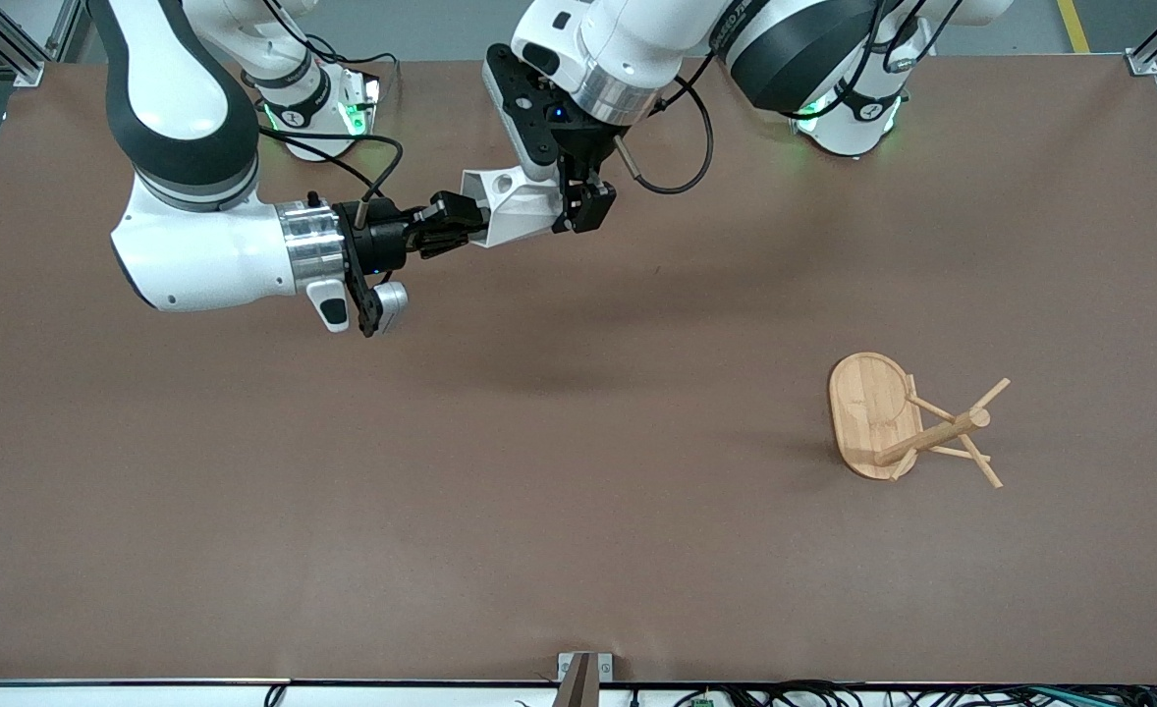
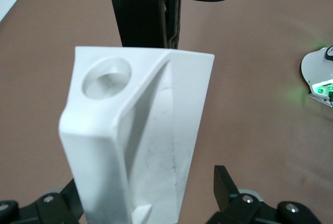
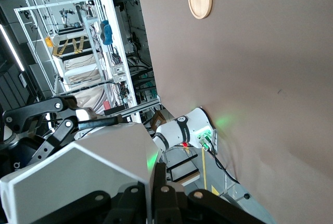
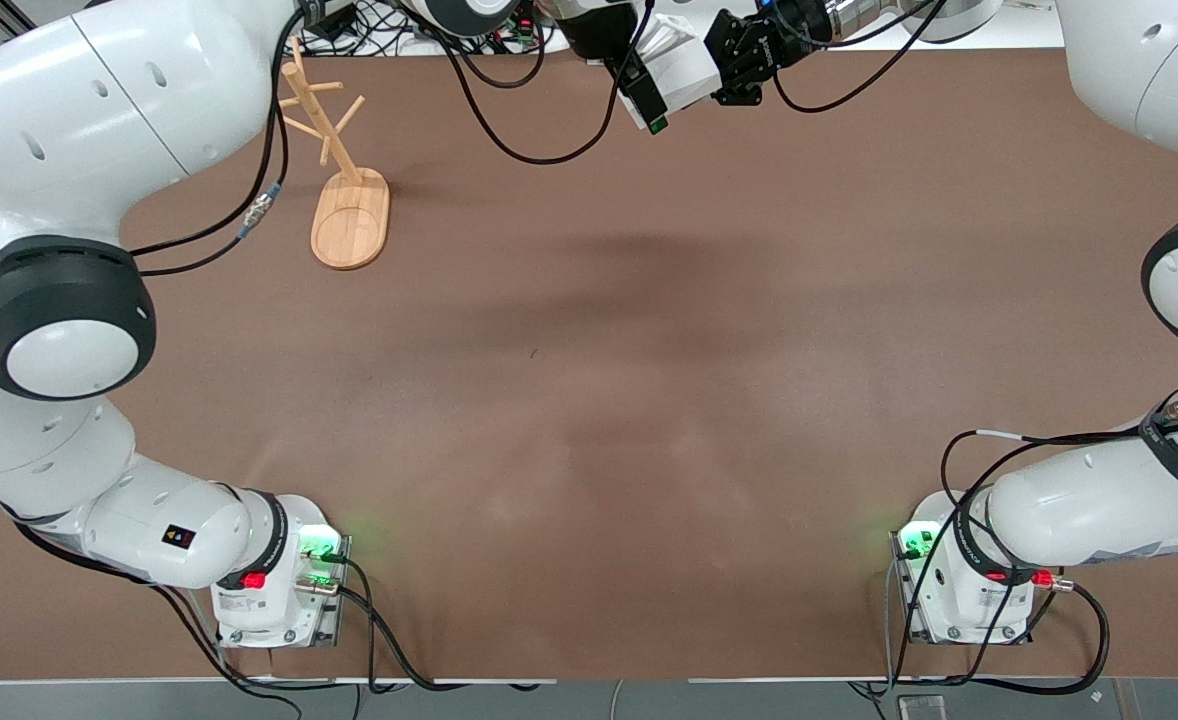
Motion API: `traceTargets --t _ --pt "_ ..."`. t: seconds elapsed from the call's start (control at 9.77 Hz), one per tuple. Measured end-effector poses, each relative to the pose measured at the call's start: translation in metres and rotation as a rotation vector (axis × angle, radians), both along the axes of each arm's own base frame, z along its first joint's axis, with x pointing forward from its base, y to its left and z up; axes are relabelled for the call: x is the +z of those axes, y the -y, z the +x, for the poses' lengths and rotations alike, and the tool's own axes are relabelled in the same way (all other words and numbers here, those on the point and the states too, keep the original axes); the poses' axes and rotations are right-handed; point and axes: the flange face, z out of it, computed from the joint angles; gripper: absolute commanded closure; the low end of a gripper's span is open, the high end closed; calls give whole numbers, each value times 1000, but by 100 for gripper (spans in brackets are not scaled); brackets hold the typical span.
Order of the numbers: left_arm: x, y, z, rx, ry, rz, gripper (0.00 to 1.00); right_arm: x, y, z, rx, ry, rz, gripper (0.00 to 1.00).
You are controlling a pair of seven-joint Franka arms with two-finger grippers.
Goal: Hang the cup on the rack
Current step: 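Grasp the cup with the left gripper and open the right gripper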
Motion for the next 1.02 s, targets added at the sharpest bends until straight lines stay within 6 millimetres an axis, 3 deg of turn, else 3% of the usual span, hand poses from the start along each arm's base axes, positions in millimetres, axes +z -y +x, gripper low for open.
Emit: traceTargets --t 0.1,0.2,0.51,0.61,0.72,1.02 --pt "0 -1 2 4 7 -1 86 0 0 -1 4 -9 -1 98" --pt "-1 -1 4 5 11 0 99 0 1 -1 4 -10 -2 98" --pt "-2 -1 4 4 10 -2 100 0 1 -1 3 -11 -3 96" --pt "-2 -1 5 3 11 -3 100 -1 2 -1 1 -11 -3 53" --pt "-3 0 5 2 11 -4 100 -1 3 0 -10 -34 -12 1" --pt "-11 2 9 4 3 -7 100 0 18 6 -42 -96 -51 0"
